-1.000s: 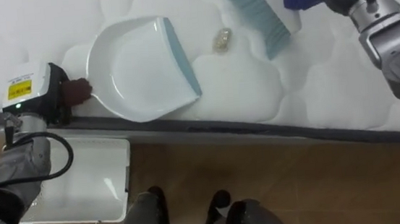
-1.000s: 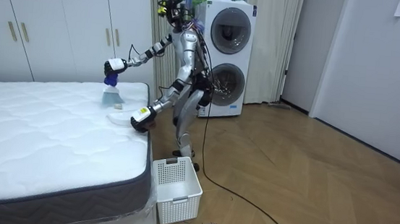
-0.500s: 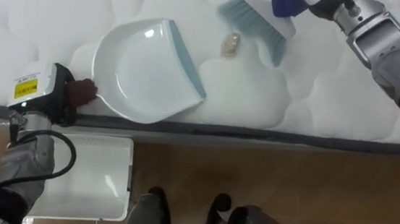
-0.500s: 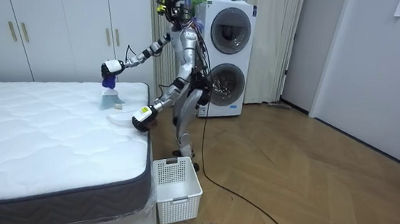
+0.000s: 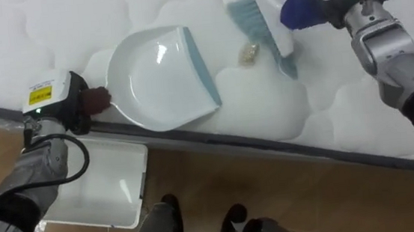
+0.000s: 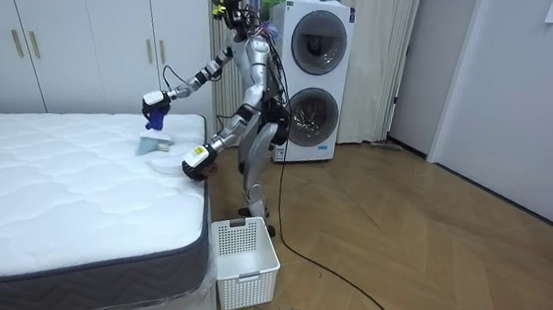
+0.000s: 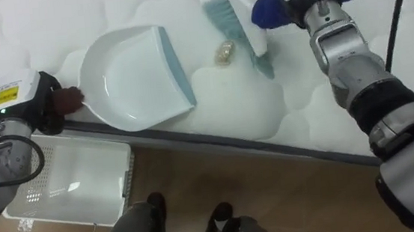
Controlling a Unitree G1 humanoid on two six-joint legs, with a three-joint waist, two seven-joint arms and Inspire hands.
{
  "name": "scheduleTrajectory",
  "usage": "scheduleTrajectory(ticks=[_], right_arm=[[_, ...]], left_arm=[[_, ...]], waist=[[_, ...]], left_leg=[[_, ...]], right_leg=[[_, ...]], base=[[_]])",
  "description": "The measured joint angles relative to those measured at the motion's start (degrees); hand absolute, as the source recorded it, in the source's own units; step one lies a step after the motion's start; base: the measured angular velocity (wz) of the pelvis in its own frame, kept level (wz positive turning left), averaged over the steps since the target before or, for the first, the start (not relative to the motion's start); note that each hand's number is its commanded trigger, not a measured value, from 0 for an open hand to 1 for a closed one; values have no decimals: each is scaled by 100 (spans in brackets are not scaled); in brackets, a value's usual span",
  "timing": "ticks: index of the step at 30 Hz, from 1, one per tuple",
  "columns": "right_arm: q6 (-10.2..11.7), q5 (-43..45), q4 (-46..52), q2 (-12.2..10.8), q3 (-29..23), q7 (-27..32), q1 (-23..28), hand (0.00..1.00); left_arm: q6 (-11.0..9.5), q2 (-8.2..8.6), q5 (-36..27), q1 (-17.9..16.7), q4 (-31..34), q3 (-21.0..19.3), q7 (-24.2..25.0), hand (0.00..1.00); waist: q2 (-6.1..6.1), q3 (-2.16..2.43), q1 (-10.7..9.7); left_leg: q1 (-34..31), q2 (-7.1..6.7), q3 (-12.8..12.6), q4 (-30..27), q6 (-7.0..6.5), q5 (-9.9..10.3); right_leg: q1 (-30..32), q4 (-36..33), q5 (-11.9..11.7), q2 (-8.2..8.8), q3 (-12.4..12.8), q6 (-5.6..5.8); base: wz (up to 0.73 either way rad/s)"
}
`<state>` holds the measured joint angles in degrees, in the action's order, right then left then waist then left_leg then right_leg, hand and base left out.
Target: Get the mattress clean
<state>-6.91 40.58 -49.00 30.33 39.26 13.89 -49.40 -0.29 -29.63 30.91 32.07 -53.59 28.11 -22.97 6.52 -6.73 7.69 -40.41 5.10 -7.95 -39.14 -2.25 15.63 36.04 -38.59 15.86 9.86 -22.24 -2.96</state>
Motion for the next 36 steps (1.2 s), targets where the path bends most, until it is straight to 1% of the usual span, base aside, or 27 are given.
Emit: scheduleTrajectory(ticks=[1, 2, 3, 4, 6, 7, 9, 12, 14, 16, 18, 21, 23, 24, 26, 27, 29, 31, 36], right_arm=[[-4, -248, -17, -25, 0, -101, 13, 100], [-25, -783, -82, -91, 0, -325, 13, 100], [-19, -1285, -170, -151, -3, -545, 12, 100], [-13, -1526, -208, -177, -3, -643, 12, 100], [-12, -2341, -267, -256, -12, -992, 32, 100], [-11, -2523, -266, -282, -16, -1059, 52, 100], [-8, -3138, -265, -422, -16, -1383, 80, 100], [10, -3597, -264, -603, -17, -1700, 84, 100], [74, -3769, -266, -672, -17, -1885, 84, 100], [200, -3915, -266, -742, -14, -2081, 84, 100], [379, -4036, -264, -895, -13, -2324, 84, 100], [490, -4034, -267, -1077, -6, -2517, 85, 100], [602, -4038, -273, -1170, -3, -2691, 108, 100], [616, -4038, -275, -1175, -2, -2757, 108, 100], [637, -4038, -327, -1203, 0, -2792, 110, 100], [685, -4039, -394, -1219, -1, -2816, 111, 100], [696, -4039, -424, -1197, -3, -2927, 112, 100], [702, -4038, -439, -1197, -2, -3019, 113, 100], [772, -4038, -472, -1165, 0, -3238, 126, 100]], left_arm=[[5, 5, 0, 3, 0, 0, 0, 100], [18, 13, 9, 19, 1, 1, 10, 100], [25, 19, 15, 28, 3, 1, 25, 100], [25, 20, 15, 30, 3, 1, 35, 100], [25, 20, 11, 47, -2, -6, 96, 100], [25, 21, 11, 55, -2, -8, 109, 100], [27, 24, 15, 77, -17, -8, 117, 100], [25, 34, 18, 78, -84, -19, 115, 100], [23, 75, 37, 80, -117, -26, 106, 100], [15, 113, 39, 84, -166, -26, 104, 100], [6, 153, 45, 86, -195, -26, 97, 100], [-17, 237, 70, 86, -306, -27, 87, 100], [-61, 306, 72, 82, -420, -27, 89, 100], [-66, 349, 73, 82, -441, -27, 90, 100], [-94, 403, 76, 82, -507, -26, 91, 100], [-119, 424, 80, 83, -562, -27, 91, 100], [-136, 460, 81, 75, -612, -39, 91, 100], [-140, 462, 81, 63, -622, -39, 91, 100], [-173, 477, 86, 60, -720, -16, 93, 100]], waist=[[-13, -7, -2], [-24, -13, -4], [-24, -13, 9], [-25, -12, 13], [-38, -9, -8], [-40, -8, -9], [-45, -5, -8], [-62, 4, 13], [-87, 10, 19], [-95, 12, 25], [-115, 8, 42], [-164, 12, 47], [-204, 14, 51], [-224, 10, 51], [-245, 18, 54], [-245, 18, 53], [-245, 18, 72], [-245, 18, 71], [-244, 19, 31]], left_leg=[[-2, -6, -1, 9, 0, 0], [-1, -9, -15, 44, 4, -2], [0, 2, -39, 46, 12, -6], [0, 6, -50, 43, 15, -8], [-5, 10, -61, 29, 28, -17], [-5, 15, -61, 25, 30, -18], [-4, 32, -80, 30, 43, -25], [-13, 33, -134, 30, 44, -28], [-10, 26, -146, 27, 43, -30], [9, 11, -152, 27, 42, -30], [10, 12, -153, -26, 40, -31], [20, -4, -155, -31, 32, -35], [40, -44, -146, -38, 16, -45], [41, -77, -145, -24, 8, -50], [41, -102, -156, -30, -8, -59], [44, -111, -171, -45, -17, -64], [44, -105, -229, -49, -42, -79], [44, -107, -275, -59, -57, -88], [48, -109, -307, -121, -81, -106]], right_leg=[[15, -23, 0, 2, 2, 0], [35, -23, 0, 1, 18, 0], [56, -36, -1, -1, 32, -2], [69, -49, -5, 0, 34, -11], [114, -117, -8, 6, 62, -18], [114, -117, -9, 1, 62, -20], [134, -111, -23, 2, 69, -46], [195, -141, -31, 14, 113, -59], [211, -171, -31, 42, 129, -59], [219, -222, -30, 77, 122, -59], [219, -236, -30, 83, 120, -59], [219, -277, -30, 113, 121, -59], [225, -357, -22, 163, 126, -61], [241, -424, -8, 210, 130, -61], [252, -467, 6, 239, 157, -57], [269, -514, 6, 267, 165, -57], [292, -519, 10, 288, 171, -63], [307, -517, 23, 311, 179, -84], [300, -508, 42, 325, 219, -84]], base=[[0], [-5], [-8], [-9], [-4], [-3], [-7], [-8], [-2], [0], [0], [1], [7], [7], [3], [0], [-6], [-10], [-2]])
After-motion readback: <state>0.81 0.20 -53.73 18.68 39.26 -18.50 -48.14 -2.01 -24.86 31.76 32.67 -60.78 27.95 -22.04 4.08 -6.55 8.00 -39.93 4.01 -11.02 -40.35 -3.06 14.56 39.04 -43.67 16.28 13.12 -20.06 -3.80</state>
